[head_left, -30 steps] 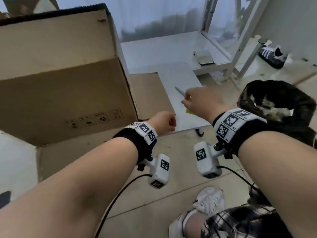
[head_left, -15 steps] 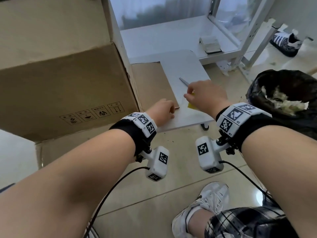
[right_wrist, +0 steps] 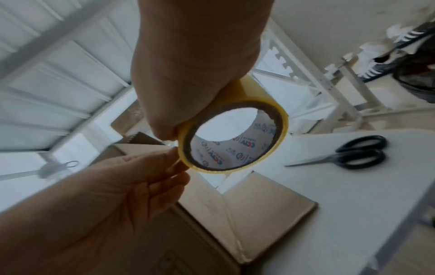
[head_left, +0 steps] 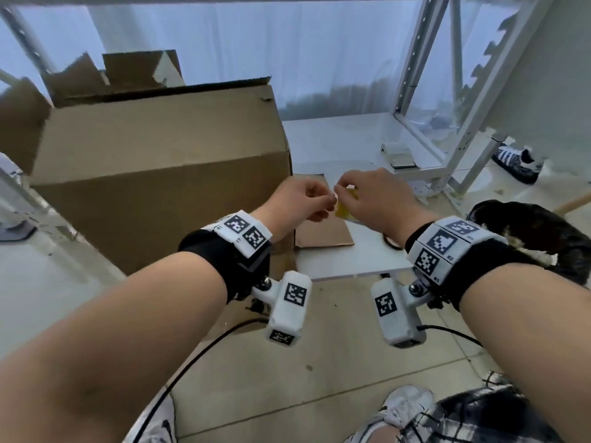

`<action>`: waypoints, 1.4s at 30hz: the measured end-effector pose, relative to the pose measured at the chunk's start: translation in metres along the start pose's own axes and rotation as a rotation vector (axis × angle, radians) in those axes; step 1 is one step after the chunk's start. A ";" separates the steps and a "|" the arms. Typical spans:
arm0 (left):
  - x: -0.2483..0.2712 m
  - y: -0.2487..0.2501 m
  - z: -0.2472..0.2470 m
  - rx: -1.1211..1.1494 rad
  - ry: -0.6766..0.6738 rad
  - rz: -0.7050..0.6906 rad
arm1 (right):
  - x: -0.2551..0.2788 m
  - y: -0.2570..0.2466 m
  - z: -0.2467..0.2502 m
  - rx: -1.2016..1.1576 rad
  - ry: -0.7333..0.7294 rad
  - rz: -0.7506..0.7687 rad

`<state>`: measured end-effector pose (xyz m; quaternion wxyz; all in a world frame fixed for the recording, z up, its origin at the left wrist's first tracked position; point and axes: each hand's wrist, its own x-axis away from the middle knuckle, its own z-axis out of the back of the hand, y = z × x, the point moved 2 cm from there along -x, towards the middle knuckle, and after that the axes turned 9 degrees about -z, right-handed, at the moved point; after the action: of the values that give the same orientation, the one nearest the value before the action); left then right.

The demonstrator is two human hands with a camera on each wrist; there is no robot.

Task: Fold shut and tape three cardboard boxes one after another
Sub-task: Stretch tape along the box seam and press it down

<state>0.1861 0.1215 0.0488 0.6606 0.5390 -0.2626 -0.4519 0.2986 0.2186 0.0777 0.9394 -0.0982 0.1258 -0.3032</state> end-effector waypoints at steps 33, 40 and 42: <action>0.073 0.139 0.324 -0.499 0.646 -0.254 | -0.136 -0.303 0.104 0.126 0.047 0.434; 0.063 0.099 0.346 -0.458 0.604 -0.109 | -0.156 -0.317 0.076 0.192 0.169 0.535; 0.058 0.081 0.341 -0.535 0.506 -0.017 | -0.159 -0.314 0.062 0.273 0.194 0.546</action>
<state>-0.0468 -0.0903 0.2139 0.8184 0.4441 0.0409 -0.3622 0.0209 0.0698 0.2471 0.9742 0.0955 0.1948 -0.0620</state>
